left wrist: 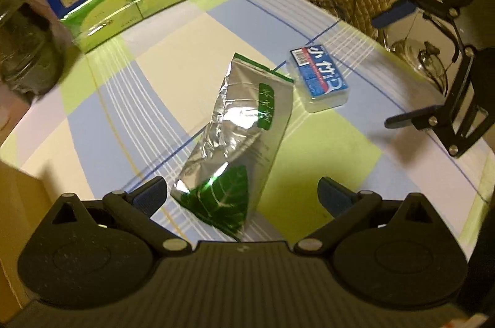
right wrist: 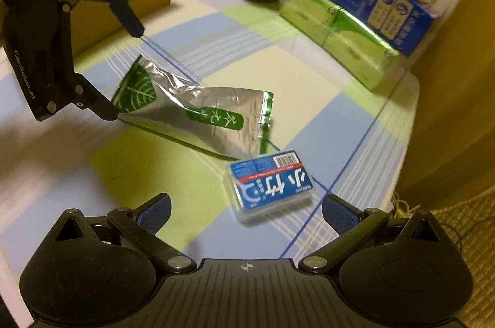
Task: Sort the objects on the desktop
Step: 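Lower the left tool over the silver pouch while the right tool approaches the floss box, then grasp the silver leaf pouch with the left tool while the right tool grasps the floss box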
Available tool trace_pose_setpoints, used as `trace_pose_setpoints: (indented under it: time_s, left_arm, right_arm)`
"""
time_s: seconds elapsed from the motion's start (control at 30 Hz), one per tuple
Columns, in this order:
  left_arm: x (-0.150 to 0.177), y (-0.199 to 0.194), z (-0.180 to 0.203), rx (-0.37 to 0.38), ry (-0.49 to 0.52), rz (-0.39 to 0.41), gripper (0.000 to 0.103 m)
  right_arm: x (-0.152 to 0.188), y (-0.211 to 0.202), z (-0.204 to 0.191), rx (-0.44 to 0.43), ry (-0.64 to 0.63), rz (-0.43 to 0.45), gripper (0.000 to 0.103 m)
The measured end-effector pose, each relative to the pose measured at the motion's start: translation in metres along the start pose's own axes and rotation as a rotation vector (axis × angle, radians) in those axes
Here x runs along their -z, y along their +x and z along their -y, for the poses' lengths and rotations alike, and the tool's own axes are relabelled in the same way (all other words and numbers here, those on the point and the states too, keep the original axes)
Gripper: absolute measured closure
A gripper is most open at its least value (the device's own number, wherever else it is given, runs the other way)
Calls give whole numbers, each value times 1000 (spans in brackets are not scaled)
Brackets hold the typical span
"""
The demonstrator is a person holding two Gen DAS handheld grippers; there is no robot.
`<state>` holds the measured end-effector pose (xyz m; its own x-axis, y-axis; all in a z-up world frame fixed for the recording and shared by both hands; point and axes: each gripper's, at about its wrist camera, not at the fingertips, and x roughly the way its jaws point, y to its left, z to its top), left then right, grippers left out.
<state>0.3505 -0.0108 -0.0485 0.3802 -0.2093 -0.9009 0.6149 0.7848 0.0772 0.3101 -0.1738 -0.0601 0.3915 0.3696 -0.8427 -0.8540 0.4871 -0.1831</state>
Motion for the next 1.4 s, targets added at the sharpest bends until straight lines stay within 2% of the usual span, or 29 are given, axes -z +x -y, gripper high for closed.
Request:
trace_pose_setpoints:
  time_s: [0.2,0.37,0.53,0.67,0.93,0.97,1.07,1.23,1.33,1.4]
  left_arm:
    - [-17,32,-7,18,55,-60,1]
    - [-27,61,-14,41,96,-101,1]
    - [-37,79,-20,92,79,-129,2]
    - [-42,87,-20,105,97,-139,8]
    - [-43,96,-26,157,77,-144,12]
    - [-43,97,-27,161,73,-145,13]
    - [-43,99,-26,168,71,-147,14]
    - [-43,103,-23,164,81,-146,17]
    - [-43,101,-22,162,80,-140,24]
    - [-44,101,-19,159,77,-138,33]
  right_arm:
    - [-14,28,12,-26,-97,-41,2]
    - [-22,48,29,-56,-97,-76,2]
    - [-26,65,37,-89,-104,-108,2]
    - [-28,74,40,-108,-135,-125,2]
    - [-29,86,43,-149,-96,-148,2]
    - [-28,86,41,-150,-102,-148,3]
    - [-27,86,38,-145,-89,-143,16]
    - [-24,82,31,-134,-52,-126,16]
    - [-23,80,27,-111,-10,-127,16]
    - [-21,78,27,-93,43,-133,17]
